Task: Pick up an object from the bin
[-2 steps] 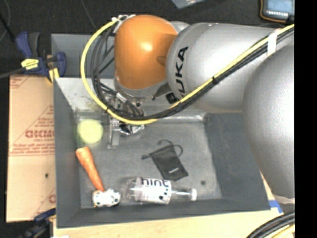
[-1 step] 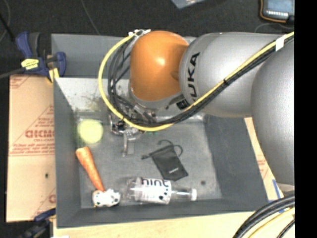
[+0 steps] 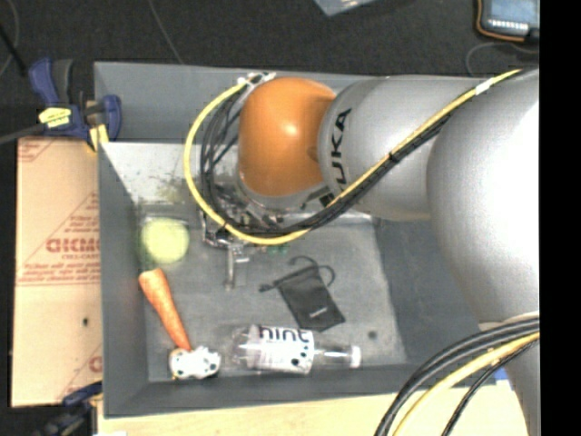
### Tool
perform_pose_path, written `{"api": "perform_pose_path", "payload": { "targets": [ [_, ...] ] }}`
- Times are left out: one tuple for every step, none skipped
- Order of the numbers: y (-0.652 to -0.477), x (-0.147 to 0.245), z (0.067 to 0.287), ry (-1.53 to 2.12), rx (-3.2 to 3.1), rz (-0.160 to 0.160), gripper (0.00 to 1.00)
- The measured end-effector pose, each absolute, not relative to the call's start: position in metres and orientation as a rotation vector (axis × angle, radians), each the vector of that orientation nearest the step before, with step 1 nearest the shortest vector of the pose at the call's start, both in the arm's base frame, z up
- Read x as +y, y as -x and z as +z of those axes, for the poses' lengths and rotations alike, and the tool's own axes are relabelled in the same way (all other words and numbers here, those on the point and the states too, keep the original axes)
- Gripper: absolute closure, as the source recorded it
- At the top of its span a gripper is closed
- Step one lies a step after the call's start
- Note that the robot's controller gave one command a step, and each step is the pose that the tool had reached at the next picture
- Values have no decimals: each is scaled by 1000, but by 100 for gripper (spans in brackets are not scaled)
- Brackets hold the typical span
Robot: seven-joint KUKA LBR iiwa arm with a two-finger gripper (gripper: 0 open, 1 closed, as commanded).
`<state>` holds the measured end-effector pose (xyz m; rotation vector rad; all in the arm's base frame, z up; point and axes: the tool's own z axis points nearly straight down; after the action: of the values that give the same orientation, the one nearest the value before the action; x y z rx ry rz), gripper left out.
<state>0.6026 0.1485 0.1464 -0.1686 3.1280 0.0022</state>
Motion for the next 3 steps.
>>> {"api": "perform_pose_path", "payload": {
  "targets": [
    [-591, 146, 163, 159, 3147, -1, 0],
    [-606, 128, 195, 176, 3118, 5, 0],
    [-607, 82, 153, 199, 3134, 0, 0]
  ]
}}
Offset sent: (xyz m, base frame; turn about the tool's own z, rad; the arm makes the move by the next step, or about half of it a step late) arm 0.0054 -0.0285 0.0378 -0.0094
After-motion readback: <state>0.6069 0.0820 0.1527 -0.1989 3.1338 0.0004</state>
